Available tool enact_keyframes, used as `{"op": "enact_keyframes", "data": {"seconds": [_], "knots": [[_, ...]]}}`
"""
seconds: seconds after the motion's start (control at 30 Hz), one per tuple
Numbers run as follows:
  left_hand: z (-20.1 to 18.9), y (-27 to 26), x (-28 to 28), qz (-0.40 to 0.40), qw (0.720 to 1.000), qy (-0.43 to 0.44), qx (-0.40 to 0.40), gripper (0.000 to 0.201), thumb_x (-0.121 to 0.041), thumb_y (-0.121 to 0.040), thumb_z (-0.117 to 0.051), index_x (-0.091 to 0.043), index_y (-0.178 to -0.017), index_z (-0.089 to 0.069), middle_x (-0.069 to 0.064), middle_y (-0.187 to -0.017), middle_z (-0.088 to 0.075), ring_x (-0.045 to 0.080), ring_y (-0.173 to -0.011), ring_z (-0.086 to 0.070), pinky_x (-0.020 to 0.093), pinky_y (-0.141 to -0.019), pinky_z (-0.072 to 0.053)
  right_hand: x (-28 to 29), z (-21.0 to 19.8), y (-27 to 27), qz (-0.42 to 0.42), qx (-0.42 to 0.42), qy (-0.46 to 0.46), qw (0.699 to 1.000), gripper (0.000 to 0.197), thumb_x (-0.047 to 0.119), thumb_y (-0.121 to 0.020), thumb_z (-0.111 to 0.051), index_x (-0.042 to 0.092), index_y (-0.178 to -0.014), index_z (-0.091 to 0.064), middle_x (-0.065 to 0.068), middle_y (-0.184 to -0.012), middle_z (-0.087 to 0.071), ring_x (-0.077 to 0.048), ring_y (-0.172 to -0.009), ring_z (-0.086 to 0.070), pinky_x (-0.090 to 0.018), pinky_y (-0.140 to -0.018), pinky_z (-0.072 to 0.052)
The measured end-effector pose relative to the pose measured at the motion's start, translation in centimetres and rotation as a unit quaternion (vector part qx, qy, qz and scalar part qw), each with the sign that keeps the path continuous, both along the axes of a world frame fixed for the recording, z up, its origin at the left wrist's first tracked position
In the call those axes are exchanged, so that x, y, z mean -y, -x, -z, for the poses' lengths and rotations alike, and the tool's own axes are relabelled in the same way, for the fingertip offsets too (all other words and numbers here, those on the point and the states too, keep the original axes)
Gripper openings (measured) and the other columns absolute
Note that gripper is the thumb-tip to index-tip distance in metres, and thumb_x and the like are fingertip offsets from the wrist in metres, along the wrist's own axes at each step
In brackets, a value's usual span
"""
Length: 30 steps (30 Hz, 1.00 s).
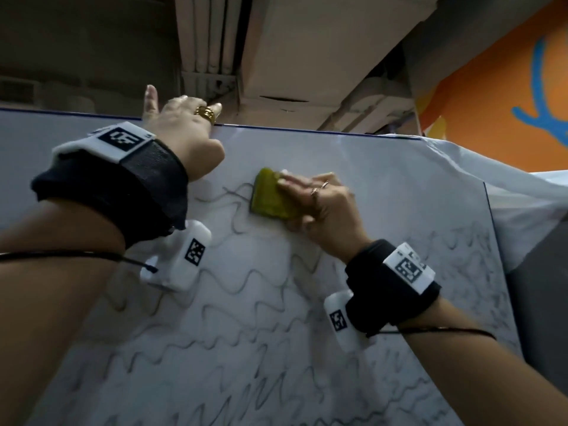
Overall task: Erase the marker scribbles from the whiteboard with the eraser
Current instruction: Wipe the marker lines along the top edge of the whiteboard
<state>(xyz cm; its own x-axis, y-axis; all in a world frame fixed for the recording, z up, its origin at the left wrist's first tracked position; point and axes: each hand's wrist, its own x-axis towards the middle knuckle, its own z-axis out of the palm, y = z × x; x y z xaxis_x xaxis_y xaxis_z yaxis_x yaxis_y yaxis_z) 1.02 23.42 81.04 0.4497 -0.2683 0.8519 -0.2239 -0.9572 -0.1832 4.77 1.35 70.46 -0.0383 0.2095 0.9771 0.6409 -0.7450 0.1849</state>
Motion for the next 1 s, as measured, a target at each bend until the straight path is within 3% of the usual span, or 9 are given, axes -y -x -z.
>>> {"op": "enact_keyframes", "data": {"seconds": [0.13,0.27,0.37,0.53,0.63,0.73,0.8,0.87,1.0], "knots": [[0.1,0.6,-2.8,-0.001,1.0,0.02,-0.023,0.079,-0.024,-0.068,-0.022,-0.021,-0.146,-0.03,0.012,-0.148,-0.032,0.027,-0.14,-0.019,0.047,-0.111,0.02,-1.8,1.8,0.1,0.009,-0.031,0.067,0.997,0.045,0.038,-0.076,-0.052,0.026,-0.117,-0.066,0.009,-0.127,-0.059,-0.016,-0.103,-0.047,-0.044,-0.086,-0.027],[0.6,0.7,-4.4,0.0,1.0,0.006,-0.019,0.086,-0.023,-0.06,-0.02,-0.023,-0.145,-0.031,0.012,-0.144,-0.036,0.028,-0.139,-0.019,0.049,-0.112,0.02,-2.2,-1.2,0.4,0.021,-0.035,0.052,0.998,0.052,0.019,-0.068,-0.062,0.027,-0.119,-0.065,0.021,-0.123,-0.053,-0.024,-0.108,-0.051,-0.06,-0.093,-0.033],[1.0,0.6,-5.2,-0.001,1.0,0.002,-0.021,0.086,-0.024,-0.061,-0.02,-0.024,-0.147,-0.027,0.009,-0.148,-0.031,0.027,-0.14,-0.017,0.051,-0.111,0.019,-5.0,-2.0,0.5,0.013,-0.053,0.025,0.998,0.058,0.015,-0.066,-0.063,0.029,-0.123,-0.062,0.022,-0.123,-0.053,-0.024,-0.109,-0.046,-0.06,-0.096,-0.03],[0.8,0.1,-6.7,-0.007,0.999,0.017,-0.029,0.091,-0.025,-0.058,-0.02,-0.018,-0.148,-0.024,0.014,-0.148,-0.03,0.029,-0.139,-0.02,0.048,-0.113,0.017,-7.7,1.5,0.4,0.017,-0.054,0.079,0.995,0.047,0.023,-0.072,-0.061,0.028,-0.119,-0.065,0.005,-0.13,-0.057,-0.022,-0.108,-0.044,-0.037,-0.086,-0.017],[0.5,-0.1,-6.8,0.003,0.999,0.023,-0.033,0.091,-0.024,-0.056,-0.021,-0.017,-0.147,-0.028,0.016,-0.146,-0.033,0.03,-0.137,-0.022,0.042,-0.114,0.016,-7.1,0.4,0.7,0.045,-0.044,0.106,0.992,0.046,0.018,-0.074,-0.061,0.028,-0.119,-0.065,0.007,-0.128,-0.059,-0.025,-0.107,-0.047,-0.04,-0.084,-0.019],[0.8,-0.1,-6.5,0.014,0.998,0.043,-0.031,0.091,-0.024,-0.056,-0.023,-0.017,-0.146,-0.029,0.015,-0.146,-0.033,0.029,-0.138,-0.021,0.041,-0.114,0.014,-7.6,-2.0,0.9,0.044,-0.055,0.043,0.997,0.054,0.01,-0.071,-0.059,0.027,-0.122,-0.063,0.004,-0.134,-0.055,-0.032,-0.114,-0.044,-0.047,-0.092,-0.024],[1.1,-0.3,-6.4,0.027,0.998,0.052,-0.022,0.09,-0.024,-0.057,-0.023,-0.016,-0.146,-0.029,0.013,-0.146,-0.033,0.027,-0.139,-0.02,0.04,-0.113,0.014,-8.9,-2.6,1.0,0.038,-0.073,0.009,0.997,0.055,0.013,-0.073,-0.058,0.03,-0.125,-0.059,0.008,-0.137,-0.051,-0.029,-0.119,-0.04,-0.04,-0.096,-0.017],[1.3,-0.5,-6.4,0.039,0.998,0.054,-0.015,0.089,-0.025,-0.057,-0.024,-0.015,-0.146,-0.029,0.012,-0.146,-0.033,0.026,-0.138,-0.02,0.04,-0.113,0.014,-10.0,-1.6,0.8,0.059,-0.042,0.009,0.997,0.05,0.018,-0.076,-0.058,0.031,-0.125,-0.06,0.008,-0.135,-0.053,-0.029,-0.116,-0.042,-0.026,-0.083,-0.012],[1.2,-1.2,-6.6,0.063,0.995,0.072,-0.007,0.089,-0.025,-0.057,-0.024,-0.016,-0.145,-0.032,0.012,-0.145,-0.034,0.024,-0.138,-0.021,0.04,-0.114,0.012,-11.0,3.0,0.0,0.064,0.016,0.022,0.998,0.049,0.019,-0.073,-0.048,0.032,-0.117,-0.066,0.006,-0.128,-0.059,-0.031,-0.107,-0.051,-0.028,-0.08,-0.015]]}}
